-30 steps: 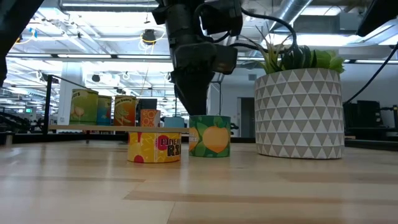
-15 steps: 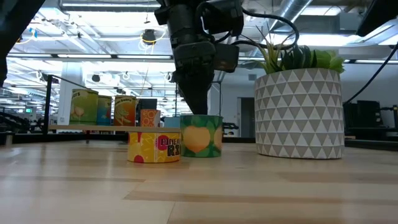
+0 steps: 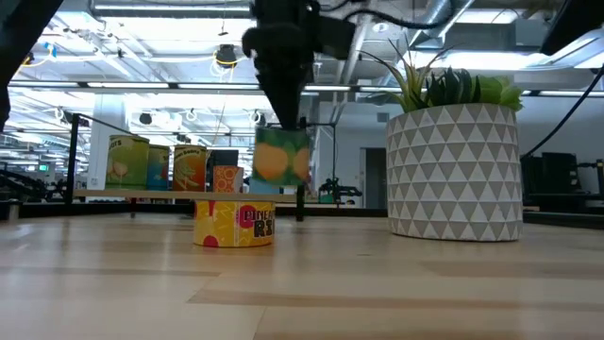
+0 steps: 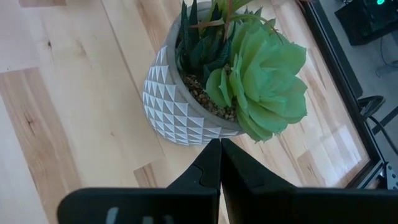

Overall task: Pick and place cans onto a shelf
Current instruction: Put the canned peaches on the shelf

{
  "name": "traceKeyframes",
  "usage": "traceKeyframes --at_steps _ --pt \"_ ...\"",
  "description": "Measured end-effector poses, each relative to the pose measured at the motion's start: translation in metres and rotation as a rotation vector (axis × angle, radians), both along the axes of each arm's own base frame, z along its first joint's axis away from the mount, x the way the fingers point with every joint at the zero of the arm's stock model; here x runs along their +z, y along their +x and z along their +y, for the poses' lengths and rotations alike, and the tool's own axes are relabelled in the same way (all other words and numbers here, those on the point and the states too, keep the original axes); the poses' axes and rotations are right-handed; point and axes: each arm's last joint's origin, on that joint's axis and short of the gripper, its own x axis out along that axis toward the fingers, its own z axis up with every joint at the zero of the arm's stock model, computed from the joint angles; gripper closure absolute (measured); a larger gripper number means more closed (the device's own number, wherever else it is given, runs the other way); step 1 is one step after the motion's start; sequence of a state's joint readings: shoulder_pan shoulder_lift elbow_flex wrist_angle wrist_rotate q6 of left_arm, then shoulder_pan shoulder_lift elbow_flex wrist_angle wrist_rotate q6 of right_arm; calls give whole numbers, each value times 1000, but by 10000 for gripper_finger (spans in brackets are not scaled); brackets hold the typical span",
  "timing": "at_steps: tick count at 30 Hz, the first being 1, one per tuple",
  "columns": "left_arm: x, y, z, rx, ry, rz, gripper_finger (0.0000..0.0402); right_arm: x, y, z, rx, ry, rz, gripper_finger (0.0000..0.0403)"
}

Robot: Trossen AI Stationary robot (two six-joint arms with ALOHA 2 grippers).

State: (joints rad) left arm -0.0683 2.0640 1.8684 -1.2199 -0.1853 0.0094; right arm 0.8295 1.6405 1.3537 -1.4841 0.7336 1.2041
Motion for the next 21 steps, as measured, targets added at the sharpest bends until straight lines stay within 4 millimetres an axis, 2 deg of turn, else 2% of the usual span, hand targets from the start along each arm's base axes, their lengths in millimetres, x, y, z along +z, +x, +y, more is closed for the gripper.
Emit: traceKeyframes --at_steps 6,10,13,17,21 --pt "23 -13 -2 5 224 99 401 0 0 0 0 -2 -1 375" --pt "28 -23 8 16 362 190 401 0 0 0 0 -5 2 375" --pt "29 -26 24 69 439 213 401 0 0 -1 -6 -5 0 375" --pt "36 -37 53 126 407 229 401 -1 -1 -1 -19 -3 -5 375" --pt "48 -62 89 220 391 237 401 -9 -2 -2 -21 -5 6 375"
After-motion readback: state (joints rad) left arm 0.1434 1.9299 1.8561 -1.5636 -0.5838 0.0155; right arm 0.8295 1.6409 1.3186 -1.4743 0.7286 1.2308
